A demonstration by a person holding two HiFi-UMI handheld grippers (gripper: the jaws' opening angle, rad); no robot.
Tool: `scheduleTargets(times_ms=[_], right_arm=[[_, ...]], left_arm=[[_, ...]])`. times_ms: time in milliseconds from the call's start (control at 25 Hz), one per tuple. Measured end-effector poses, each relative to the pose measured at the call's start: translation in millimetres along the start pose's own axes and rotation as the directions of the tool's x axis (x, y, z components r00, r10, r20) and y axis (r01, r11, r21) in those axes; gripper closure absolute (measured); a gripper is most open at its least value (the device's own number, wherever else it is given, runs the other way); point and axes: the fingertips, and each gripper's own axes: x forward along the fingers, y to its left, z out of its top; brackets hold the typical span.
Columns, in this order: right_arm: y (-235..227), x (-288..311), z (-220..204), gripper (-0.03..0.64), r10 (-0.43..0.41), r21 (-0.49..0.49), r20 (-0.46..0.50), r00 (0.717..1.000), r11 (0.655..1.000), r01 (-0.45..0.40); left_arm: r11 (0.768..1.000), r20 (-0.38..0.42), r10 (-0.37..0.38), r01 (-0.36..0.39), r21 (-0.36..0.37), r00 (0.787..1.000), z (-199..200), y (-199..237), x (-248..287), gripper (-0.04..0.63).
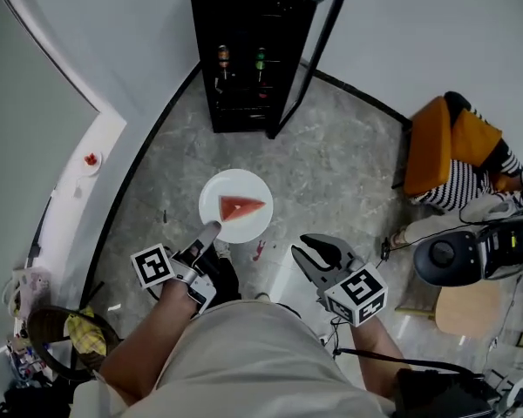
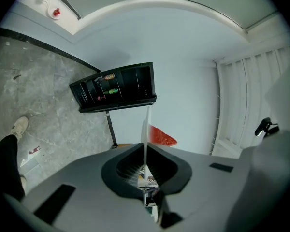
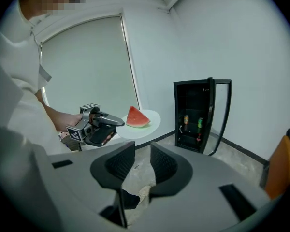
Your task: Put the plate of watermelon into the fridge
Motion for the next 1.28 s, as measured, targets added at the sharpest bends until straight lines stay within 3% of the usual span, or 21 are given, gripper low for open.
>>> scheduleTargets(times_ms=[200, 360, 640, 880, 1000, 1120, 1280], right_arm=[[-38, 58, 58, 0.509, -0.055, -0.003, 0.005, 0.998, 0.998, 0.055], [-55, 97, 81, 0.509, -0.083, 0.017, 0.038, 0.996, 0.996, 0.082], [-67, 153, 137, 0.509, -0.073, -0.030, 0.003, 0.997, 0.997, 0.073], [-100, 188, 152, 0.509, -0.067, -0.027, -0.003, 0.998, 0.997, 0.067], [-120, 204, 161, 0.509, -0.051, -0.028, -0.004, 0.999, 0.998, 0.050], [-143, 216, 171, 0.509, -0.037, -0.023, -0.011, 0.999, 0.999, 0.037], [-183, 230, 192, 0.509, -0.015, -0.029, -0.021, 1.000, 0.999, 0.014]], left_arm=[[1.000, -0.053, -0.026, 0.026, -0.009, 0.998, 74, -8, 47, 0.574], [0.999, -0.078, -0.032, 0.034, 0.013, 0.996, 114, 1, 66, 0.574], [0.999, -0.048, -0.047, 0.047, 0.006, 0.998, 194, 1, 92, 0.574], [0.998, -0.034, 0.005, -0.003, 0.057, 0.999, 235, 21, 127, 0.574], [0.999, -0.025, -0.027, 0.027, 0.022, 0.999, 250, 19, 154, 0.574], [0.999, -0.023, 0.019, -0.018, 0.033, 1.000, 265, 27, 179, 0.574], [0.999, -0.002, 0.022, -0.022, 0.035, 1.000, 290, 25, 229, 0.574]])
